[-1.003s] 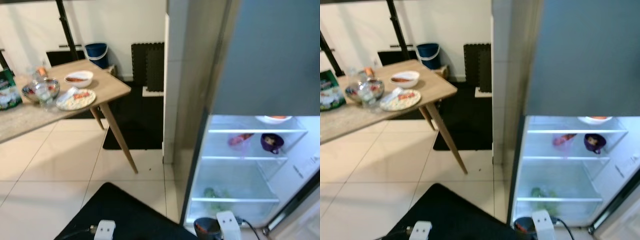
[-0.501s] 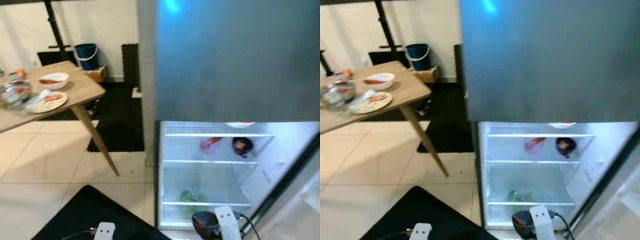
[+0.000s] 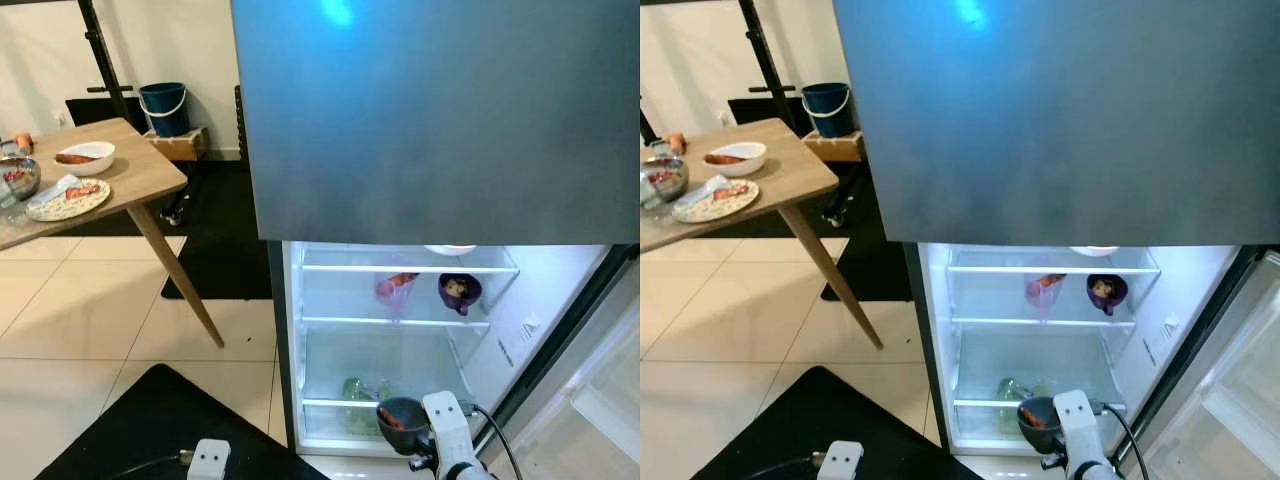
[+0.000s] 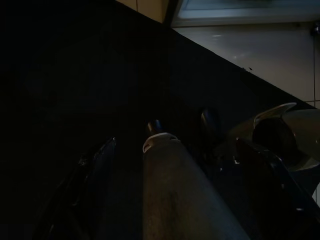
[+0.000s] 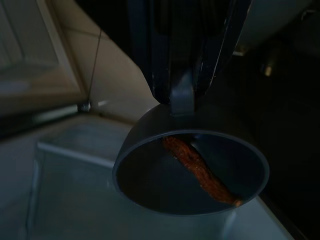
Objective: Restocking fridge
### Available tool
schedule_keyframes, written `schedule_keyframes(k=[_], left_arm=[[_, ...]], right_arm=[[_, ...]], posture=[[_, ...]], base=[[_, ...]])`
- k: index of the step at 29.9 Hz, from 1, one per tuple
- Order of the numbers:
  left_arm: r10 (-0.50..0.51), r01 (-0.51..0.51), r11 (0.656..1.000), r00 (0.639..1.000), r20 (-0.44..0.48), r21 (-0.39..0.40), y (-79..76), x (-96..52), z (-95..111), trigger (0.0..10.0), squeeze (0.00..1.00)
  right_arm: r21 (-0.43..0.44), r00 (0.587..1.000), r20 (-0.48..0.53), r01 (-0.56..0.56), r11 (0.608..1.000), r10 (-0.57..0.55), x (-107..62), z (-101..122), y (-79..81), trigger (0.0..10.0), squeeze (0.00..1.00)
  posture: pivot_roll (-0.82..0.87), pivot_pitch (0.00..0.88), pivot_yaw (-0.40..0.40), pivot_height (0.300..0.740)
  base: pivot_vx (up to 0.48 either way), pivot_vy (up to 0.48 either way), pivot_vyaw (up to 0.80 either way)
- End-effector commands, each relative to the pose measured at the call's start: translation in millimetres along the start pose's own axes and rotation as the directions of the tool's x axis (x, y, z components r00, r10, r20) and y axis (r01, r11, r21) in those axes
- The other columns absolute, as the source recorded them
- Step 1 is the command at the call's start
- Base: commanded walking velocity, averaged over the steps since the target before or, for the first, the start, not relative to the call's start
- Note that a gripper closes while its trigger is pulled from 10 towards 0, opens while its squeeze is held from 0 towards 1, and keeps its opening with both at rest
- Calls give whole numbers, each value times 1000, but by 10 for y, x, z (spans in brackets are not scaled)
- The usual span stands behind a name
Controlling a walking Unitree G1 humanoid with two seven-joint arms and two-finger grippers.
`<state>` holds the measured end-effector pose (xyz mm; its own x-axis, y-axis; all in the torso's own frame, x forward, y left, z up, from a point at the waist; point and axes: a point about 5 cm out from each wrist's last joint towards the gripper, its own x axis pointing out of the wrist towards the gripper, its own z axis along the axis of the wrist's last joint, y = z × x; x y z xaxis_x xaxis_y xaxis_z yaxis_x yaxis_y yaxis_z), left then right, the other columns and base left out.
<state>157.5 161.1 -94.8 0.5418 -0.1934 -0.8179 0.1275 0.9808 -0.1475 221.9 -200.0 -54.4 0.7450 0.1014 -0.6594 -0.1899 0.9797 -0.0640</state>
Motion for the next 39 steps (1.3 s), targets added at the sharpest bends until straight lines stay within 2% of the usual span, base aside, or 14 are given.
schedule_keyframes(k=[1, 14, 20, 28, 39], left_arm=[[3, -3, 1000, 1000, -7, 8, 8, -4, -13, 10000, 0], [-2, 2, 1000, 1000, 3, 6, -5, 6, 20, 10000, 0], [-31, 31, 1000, 1000, -1, 0, -28, 8, 15, 10000, 0], [-37, 37, 999, 999, 1, -1, -39, 11, 19, 10000, 0], [-31, 31, 999, 1000, 7, -14, -36, 12, 25, 10000, 0]], right_arm=[[-13, 999, 28, -19, 1000, 19, 16, 61, 20, 10000, 0], [-32, 999, 30, -14, 999, 15, 19, 75, 10, 10000, 0], [-4, 999, 47, 8, 1000, -8, 25, 106, -5, 10000, 0], [-4, 999, 53, 6, 1000, -5, 31, 122, 3, 10000, 0], [-7, 998, 59, 2, 1000, -2, 33, 129, 15, 10000, 0]], posture=[[-144, 0, 9, 740], [-143, 0, 6, 740], [-146, 0, 8, 740], [-146, 0, 11, 740], [-148, 0, 13, 740]], base=[[0, 0, 800], [0, 0, 796], [0, 0, 0], [0, -465, 0], [0, 0, 0]])
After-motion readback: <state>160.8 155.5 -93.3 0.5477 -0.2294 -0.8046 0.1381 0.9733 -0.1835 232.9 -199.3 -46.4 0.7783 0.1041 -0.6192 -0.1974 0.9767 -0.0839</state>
